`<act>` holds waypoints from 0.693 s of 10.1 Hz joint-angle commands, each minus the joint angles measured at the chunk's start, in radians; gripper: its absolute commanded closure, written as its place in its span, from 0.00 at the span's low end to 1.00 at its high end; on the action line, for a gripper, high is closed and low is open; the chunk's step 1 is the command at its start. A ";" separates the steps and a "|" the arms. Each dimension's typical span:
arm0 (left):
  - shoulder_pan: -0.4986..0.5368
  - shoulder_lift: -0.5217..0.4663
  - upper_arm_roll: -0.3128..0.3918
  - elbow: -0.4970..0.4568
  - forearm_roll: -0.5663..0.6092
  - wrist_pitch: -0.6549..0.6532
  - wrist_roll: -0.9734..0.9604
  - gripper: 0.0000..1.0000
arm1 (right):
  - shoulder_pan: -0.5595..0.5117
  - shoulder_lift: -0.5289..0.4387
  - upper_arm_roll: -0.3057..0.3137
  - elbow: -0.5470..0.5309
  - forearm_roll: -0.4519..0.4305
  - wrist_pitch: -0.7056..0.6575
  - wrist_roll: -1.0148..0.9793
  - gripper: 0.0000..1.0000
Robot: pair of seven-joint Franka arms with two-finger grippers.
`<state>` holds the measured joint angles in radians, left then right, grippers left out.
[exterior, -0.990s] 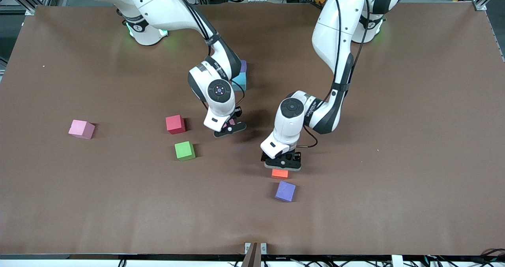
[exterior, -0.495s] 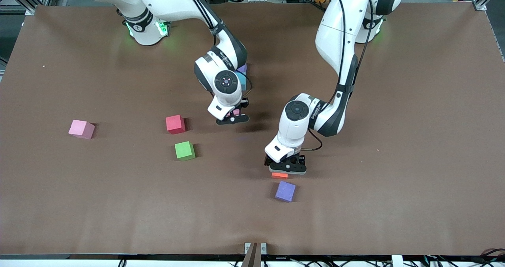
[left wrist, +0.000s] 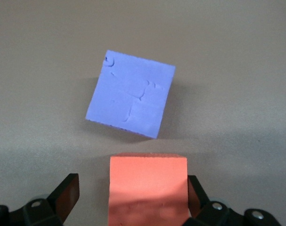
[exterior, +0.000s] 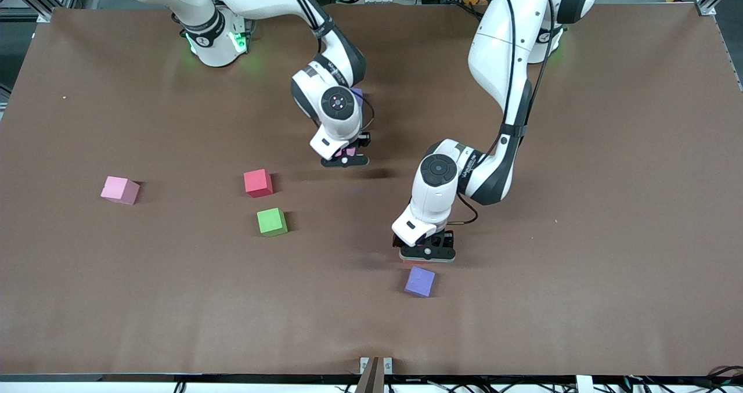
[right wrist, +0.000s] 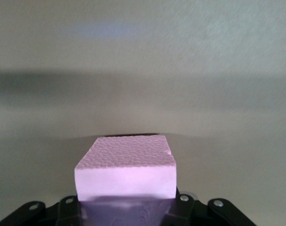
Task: Arrange blocks into number 1
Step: 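Place the pink block below the cyan block with the right gripper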
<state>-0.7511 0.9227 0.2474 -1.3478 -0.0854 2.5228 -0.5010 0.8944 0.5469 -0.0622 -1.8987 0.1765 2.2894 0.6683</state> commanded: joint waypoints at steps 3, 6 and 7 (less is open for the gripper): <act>0.022 0.045 -0.017 0.091 -0.048 -0.085 -0.005 0.00 | 0.035 -0.039 -0.005 -0.082 0.021 0.059 0.033 1.00; 0.036 0.047 -0.020 0.101 -0.102 -0.095 -0.005 0.00 | 0.046 -0.035 -0.005 -0.082 0.021 0.058 0.062 1.00; 0.036 0.048 -0.020 0.102 -0.102 -0.095 -0.005 0.00 | 0.047 -0.032 -0.005 -0.082 0.021 0.056 0.062 0.95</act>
<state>-0.7235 0.9508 0.2346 -1.2897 -0.1618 2.4508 -0.5033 0.9238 0.5401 -0.0623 -1.9398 0.1768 2.3337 0.7161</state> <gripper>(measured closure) 0.000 0.410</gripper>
